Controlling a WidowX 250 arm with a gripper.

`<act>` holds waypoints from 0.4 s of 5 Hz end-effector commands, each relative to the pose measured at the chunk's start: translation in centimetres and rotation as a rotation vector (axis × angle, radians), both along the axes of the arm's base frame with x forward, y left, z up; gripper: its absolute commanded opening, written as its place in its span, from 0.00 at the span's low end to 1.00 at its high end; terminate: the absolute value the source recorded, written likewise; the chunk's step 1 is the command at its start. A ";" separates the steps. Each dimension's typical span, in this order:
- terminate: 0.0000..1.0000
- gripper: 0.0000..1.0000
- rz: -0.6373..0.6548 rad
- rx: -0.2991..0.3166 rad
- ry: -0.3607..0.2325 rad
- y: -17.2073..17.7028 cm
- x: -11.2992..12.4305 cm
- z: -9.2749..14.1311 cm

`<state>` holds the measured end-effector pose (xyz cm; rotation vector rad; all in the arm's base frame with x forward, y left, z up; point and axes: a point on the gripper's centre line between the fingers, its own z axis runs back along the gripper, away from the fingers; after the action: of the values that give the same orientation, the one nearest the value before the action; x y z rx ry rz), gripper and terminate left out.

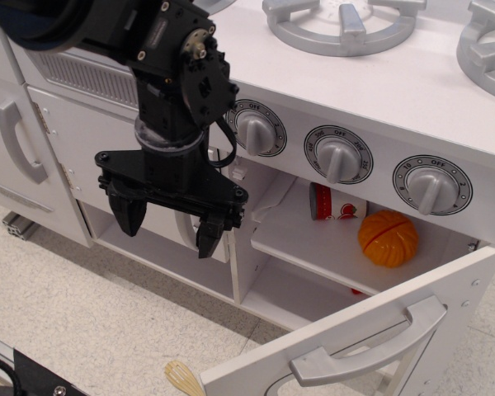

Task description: Close oven

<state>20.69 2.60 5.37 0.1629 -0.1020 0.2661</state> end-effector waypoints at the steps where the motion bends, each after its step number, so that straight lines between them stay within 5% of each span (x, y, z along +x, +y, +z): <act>1: 0.00 1.00 0.000 0.000 0.000 0.0 0.0 0.0; 2: 0.00 1.00 -0.037 -0.030 0.006 -2.7 -0.3 1.1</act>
<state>19.68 -0.26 5.65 0.1323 -0.0567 0.2303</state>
